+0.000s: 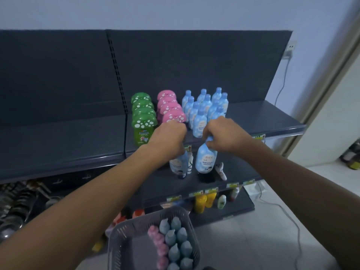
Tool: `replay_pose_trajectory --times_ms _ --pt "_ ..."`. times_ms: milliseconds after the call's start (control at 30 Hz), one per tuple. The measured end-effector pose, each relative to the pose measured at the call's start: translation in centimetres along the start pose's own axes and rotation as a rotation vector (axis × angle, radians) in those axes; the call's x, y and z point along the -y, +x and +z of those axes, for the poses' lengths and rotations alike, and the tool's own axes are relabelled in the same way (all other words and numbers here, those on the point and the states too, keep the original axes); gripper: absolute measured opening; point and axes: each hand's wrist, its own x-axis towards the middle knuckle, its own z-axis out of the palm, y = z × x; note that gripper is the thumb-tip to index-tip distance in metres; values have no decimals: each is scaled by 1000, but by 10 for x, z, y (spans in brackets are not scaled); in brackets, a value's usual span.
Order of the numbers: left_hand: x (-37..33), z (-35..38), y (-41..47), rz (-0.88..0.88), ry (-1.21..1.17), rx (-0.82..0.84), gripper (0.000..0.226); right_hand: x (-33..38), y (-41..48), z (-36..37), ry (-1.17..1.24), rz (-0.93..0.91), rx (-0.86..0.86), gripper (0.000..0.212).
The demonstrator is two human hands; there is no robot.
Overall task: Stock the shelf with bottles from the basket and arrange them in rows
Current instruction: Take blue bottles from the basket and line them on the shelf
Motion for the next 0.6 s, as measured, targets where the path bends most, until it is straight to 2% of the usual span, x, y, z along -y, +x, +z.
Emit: replay_pose_trajectory --times_ms 300,500,600 --pt "-53 1 58 56 -90 -12 7 -92 24 -32 -9 12 -32 25" --pt "-96 9 116 22 -102 -30 18 -159 51 -38 -3 -32 -12 22" --pt "-117 16 147 2 -109 -41 16 -191 68 -36 -5 -49 -1 23"
